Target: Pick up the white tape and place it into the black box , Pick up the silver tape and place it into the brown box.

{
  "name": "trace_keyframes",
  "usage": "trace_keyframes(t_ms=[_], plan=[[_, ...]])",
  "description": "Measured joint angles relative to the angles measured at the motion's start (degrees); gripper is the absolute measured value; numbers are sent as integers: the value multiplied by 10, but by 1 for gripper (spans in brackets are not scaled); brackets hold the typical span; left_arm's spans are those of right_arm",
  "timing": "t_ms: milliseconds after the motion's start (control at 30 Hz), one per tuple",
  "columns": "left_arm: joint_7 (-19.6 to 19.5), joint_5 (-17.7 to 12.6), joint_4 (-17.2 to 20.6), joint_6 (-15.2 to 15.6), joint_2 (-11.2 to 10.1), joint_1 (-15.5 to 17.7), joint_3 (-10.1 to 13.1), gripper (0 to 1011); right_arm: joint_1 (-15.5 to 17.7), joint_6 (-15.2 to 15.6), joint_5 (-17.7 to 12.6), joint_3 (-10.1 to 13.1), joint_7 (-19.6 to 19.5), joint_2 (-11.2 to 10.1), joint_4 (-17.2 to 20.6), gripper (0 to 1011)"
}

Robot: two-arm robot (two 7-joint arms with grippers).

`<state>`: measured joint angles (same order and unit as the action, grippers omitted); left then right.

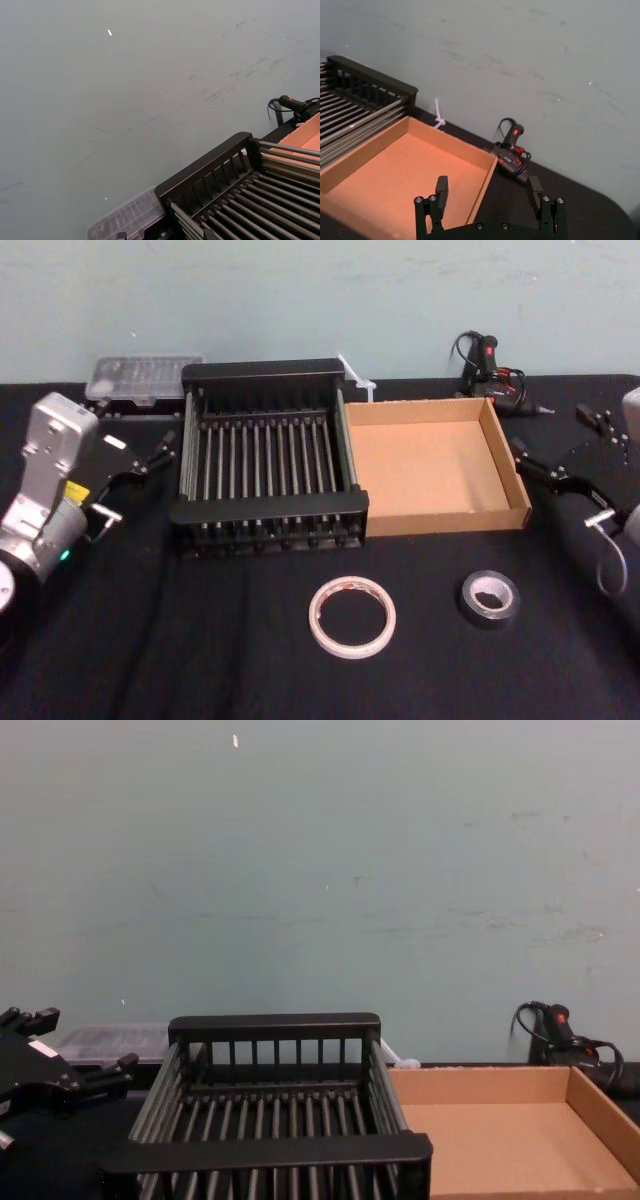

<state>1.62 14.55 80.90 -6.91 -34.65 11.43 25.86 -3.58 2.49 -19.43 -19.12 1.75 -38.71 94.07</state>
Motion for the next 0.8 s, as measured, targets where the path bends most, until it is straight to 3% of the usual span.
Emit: trace_keyframes(t_ms=[400,800], plan=[[0,0,0,0,0,0,0,1002,77,84,-45,49,25,-35,94,1002],[0,0,0,0,0,0,0,1001,114,131,-50,57,59,-50,121,1002]])
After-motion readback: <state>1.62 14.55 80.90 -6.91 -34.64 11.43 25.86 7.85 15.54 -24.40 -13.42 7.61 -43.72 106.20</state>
